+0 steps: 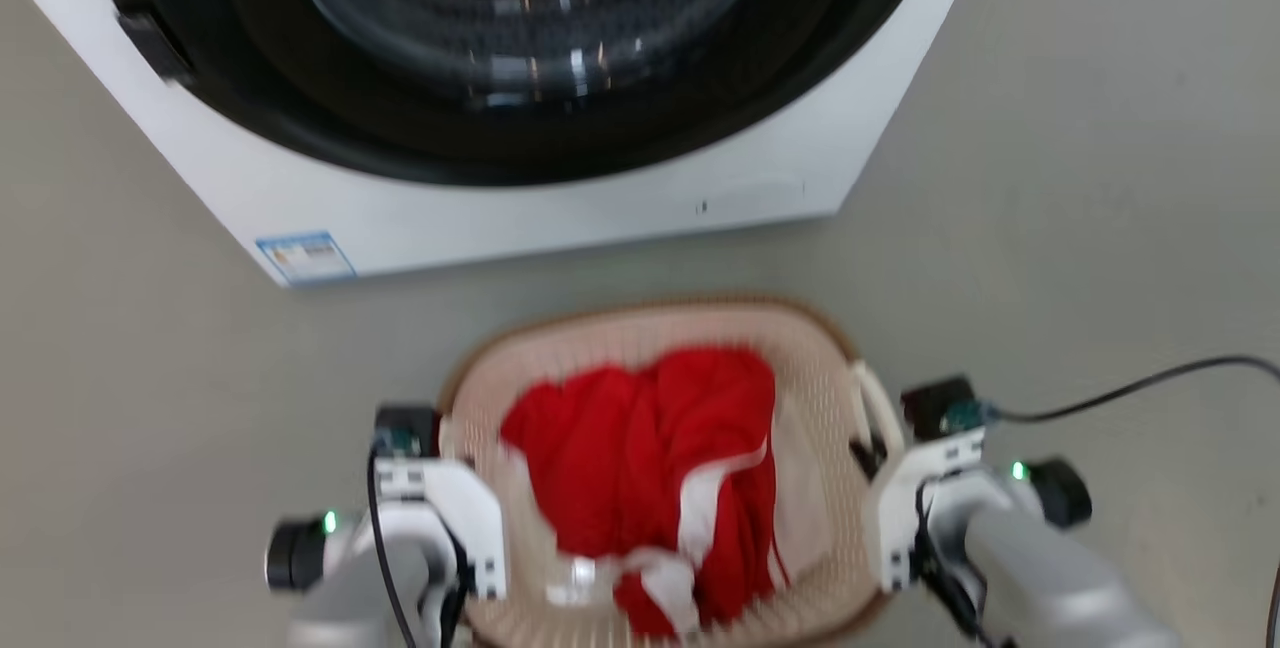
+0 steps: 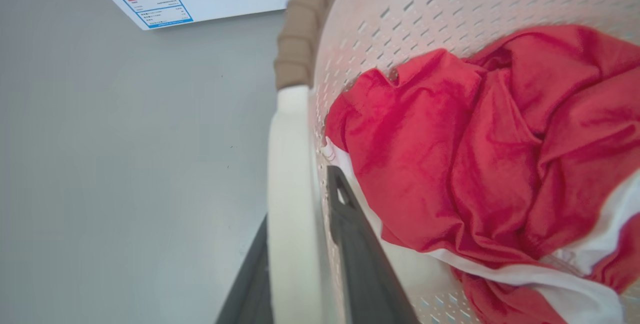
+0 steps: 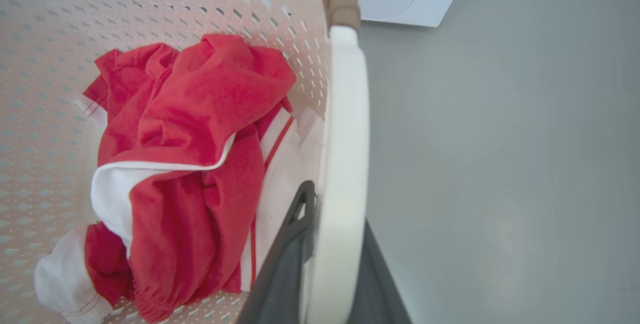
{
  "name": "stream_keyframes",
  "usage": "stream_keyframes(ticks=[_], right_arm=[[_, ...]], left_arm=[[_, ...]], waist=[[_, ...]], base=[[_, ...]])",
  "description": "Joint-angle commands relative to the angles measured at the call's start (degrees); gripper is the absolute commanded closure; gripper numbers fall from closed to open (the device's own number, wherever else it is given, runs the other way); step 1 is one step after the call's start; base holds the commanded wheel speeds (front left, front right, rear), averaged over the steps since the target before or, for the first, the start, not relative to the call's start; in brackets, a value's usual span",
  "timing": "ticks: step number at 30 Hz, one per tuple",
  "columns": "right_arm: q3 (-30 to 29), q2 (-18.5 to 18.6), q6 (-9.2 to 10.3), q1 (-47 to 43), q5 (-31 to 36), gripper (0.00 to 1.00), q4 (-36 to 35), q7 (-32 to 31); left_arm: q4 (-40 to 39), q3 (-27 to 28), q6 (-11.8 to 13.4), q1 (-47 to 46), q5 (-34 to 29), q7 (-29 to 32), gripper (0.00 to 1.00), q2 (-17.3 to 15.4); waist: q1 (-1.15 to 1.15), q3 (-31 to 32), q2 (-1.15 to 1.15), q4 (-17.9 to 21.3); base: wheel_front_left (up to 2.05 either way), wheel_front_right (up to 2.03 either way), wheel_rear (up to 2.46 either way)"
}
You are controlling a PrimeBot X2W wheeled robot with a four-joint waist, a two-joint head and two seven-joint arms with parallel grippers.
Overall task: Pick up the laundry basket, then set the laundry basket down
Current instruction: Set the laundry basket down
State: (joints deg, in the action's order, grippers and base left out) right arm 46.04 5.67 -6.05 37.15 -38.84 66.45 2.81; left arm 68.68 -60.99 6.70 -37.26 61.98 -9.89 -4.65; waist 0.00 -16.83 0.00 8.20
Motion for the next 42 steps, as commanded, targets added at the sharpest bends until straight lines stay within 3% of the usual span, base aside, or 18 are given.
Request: stream_keyframes(ticks=[1, 20, 42], right_arm=[[0.9, -2.8, -1.44, 1.4, 0.8, 1.00, -1.4, 1.7], [-4.2, -2.8, -1.44, 15.1, 3.1, 1.00, 5.2, 11.3], [-8.9, -2.8, -1.44, 21.8, 6.1, 1.00, 6.2, 12.2]], left_arm=[[-1.4, 0.7, -1.2, -2.9, -0.8, -0.9, 1.00, 1.5], [1.5, 1.5, -1.6, -17.1, -3.0, -4.5, 1.00, 1.6], [2.9, 1.9, -1.0, -25.6, -5.0, -5.1, 1.00, 1.0]], waist=[[0.00, -4.1, 0.00, 0.1], [0.00, -22.9, 0.00, -0.5], [0.00, -33.9, 0.00, -0.9]], base=[[0.00, 0.00, 0.00], [0.00, 0.00, 0.00], [0.00, 0.00, 0.00]])
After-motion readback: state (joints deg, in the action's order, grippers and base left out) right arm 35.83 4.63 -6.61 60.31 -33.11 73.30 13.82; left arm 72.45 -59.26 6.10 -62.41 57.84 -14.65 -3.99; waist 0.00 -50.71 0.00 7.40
